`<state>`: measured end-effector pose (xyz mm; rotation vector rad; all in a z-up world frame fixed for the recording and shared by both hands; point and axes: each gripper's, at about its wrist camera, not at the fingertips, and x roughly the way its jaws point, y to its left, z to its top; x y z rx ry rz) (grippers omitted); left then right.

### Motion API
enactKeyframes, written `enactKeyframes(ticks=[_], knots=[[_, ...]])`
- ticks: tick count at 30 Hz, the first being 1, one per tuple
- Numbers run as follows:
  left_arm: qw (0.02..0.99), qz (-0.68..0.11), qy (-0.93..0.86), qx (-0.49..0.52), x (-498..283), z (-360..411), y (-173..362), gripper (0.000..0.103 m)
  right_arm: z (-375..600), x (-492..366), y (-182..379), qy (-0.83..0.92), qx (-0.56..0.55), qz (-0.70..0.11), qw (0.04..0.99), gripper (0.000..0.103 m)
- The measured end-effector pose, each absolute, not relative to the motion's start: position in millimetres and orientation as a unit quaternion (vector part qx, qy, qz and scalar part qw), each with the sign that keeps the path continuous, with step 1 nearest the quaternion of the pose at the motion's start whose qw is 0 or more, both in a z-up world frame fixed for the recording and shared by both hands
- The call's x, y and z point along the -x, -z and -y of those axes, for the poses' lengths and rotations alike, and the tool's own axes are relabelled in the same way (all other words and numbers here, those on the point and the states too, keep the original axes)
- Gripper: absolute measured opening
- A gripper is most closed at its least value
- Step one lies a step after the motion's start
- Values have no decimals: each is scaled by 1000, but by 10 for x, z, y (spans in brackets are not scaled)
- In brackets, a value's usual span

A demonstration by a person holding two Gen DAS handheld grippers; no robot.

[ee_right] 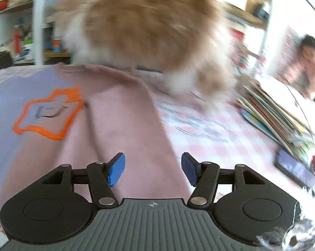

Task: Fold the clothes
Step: 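Release the sleeve with the left gripper while the right gripper smooths the pink sleeve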

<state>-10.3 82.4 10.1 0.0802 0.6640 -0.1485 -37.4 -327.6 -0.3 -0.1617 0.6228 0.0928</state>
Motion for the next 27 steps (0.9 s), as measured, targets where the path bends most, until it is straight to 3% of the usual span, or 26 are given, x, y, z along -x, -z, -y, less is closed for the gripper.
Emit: enactKeyframes(ticks=[12, 13, 17, 18, 27], knots=[[936, -344, 68, -38, 65, -854, -56, 81, 3719, 333, 245, -13, 10, -380, 925, 54], [936, -345, 68, -38, 57, -857, -53, 82, 3726, 337, 263, -15, 4, -384, 923, 51], [936, -344, 70, -34, 36, -848, -40, 83, 3812, 350, 273, -52, -46, -383, 921, 13], [936, -343, 70, -33, 37, -847, -36, 83, 3831, 338, 263, -60, -56, -385, 919, 8], [935, -346, 74, -35, 16, -843, -34, 84, 3829, -331, 181, 63, 147, -310, 937, 7]])
